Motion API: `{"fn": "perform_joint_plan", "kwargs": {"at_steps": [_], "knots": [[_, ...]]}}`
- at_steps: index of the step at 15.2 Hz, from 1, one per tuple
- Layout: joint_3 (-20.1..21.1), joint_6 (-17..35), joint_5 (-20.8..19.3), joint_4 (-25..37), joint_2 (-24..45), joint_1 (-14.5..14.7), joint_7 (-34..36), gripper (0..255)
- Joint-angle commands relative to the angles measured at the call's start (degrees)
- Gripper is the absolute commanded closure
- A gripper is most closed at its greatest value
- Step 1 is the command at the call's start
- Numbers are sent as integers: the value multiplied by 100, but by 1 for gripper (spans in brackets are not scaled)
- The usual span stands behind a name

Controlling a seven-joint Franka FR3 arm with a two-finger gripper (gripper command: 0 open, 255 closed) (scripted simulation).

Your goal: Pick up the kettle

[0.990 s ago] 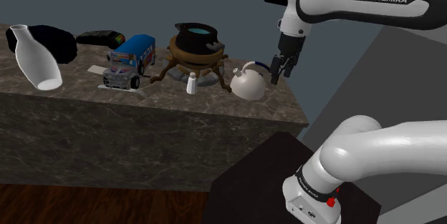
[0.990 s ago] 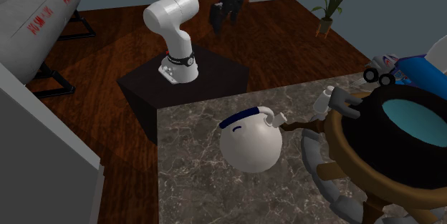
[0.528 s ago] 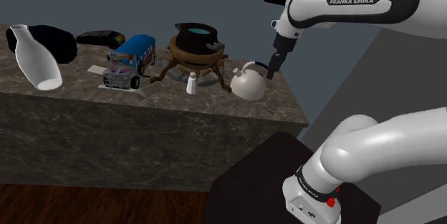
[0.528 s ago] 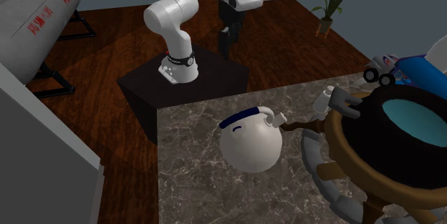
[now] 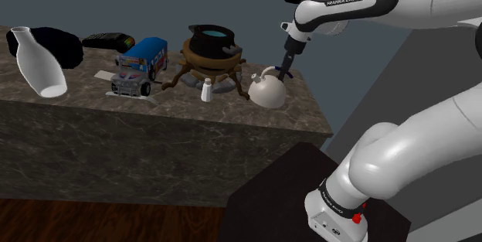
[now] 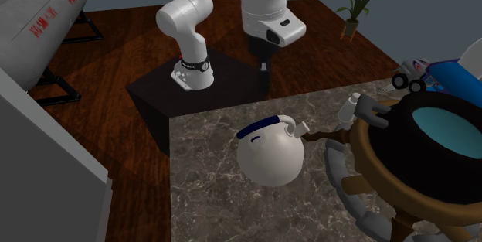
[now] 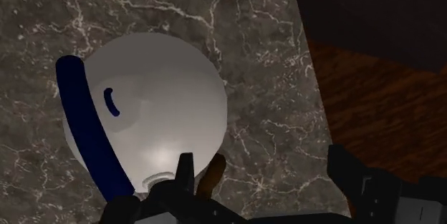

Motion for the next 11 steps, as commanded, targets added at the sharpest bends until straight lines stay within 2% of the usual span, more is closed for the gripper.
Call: {"fn": "perform_joint_plan", "kwargs": {"at_steps": [1,5,8,11], "knots": [[-251,235,271,303,440,150,-672,0],[-616,514,1063,983,1358,405,-1996,0],[-733,541,1781,1595,2077,455,-3000,0],[-707,673,1875,1533,2171,426,-3104,0]]}}
